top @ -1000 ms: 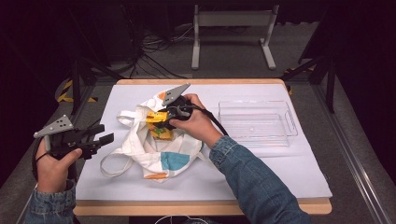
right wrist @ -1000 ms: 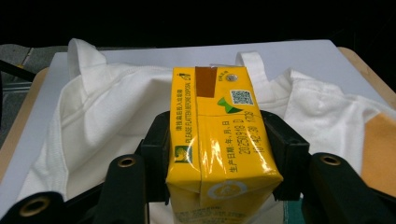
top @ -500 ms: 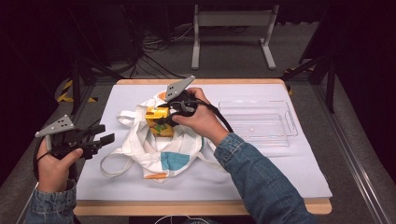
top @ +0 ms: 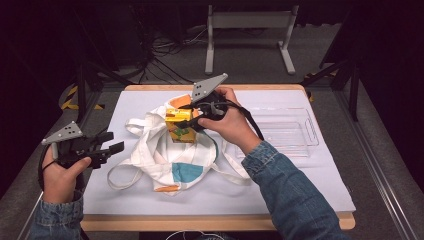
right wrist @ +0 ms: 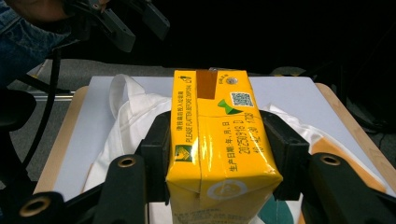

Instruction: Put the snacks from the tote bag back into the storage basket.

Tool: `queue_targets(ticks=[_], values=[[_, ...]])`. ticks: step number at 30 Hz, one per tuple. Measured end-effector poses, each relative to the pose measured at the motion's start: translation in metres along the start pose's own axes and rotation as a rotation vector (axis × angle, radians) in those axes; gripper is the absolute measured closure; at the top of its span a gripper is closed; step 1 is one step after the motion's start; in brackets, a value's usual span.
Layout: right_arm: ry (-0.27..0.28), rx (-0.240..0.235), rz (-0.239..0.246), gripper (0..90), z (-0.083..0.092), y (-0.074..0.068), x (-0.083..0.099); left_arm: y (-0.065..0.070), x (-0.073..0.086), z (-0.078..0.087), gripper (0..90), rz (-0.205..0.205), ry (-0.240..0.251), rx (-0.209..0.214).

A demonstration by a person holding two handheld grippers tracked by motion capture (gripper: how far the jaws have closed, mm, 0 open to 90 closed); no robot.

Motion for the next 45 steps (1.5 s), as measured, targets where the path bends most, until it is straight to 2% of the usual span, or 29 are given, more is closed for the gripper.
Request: queue_targets(ticks=[13,16,25,45], values=[[0.022,0.036,-0.018,51.0,0.046,0.010,0.004,0.001,0.000,0.000,37.7,0.000,-0.002,0.000],[0.023,0.039,-0.016,51.0,0.052,0.012,0.006,0.001,0.000,-0.001,37.6,0.002,-0.001,0.001],[0.024,0.056,-0.038,51.0,0.074,0.020,0.019,0.001,0.000,-0.001,37.4,-0.001,-0.005,0.002],[0.005,0.134,-0.066,50.9,0.125,0.041,0.049,0.001,0.001,-0.002,34.3,0.003,-0.012,0.002]])
Point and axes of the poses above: each handheld gripper's, and its own axes: z roughly backward along the jaws, x roughly out of its underside, y roughly to its right, the point moved 4 cm from there along -z, roughly forward along the jaws, and after that the axes turned 10 degrees about x, right-handed, at the moved point
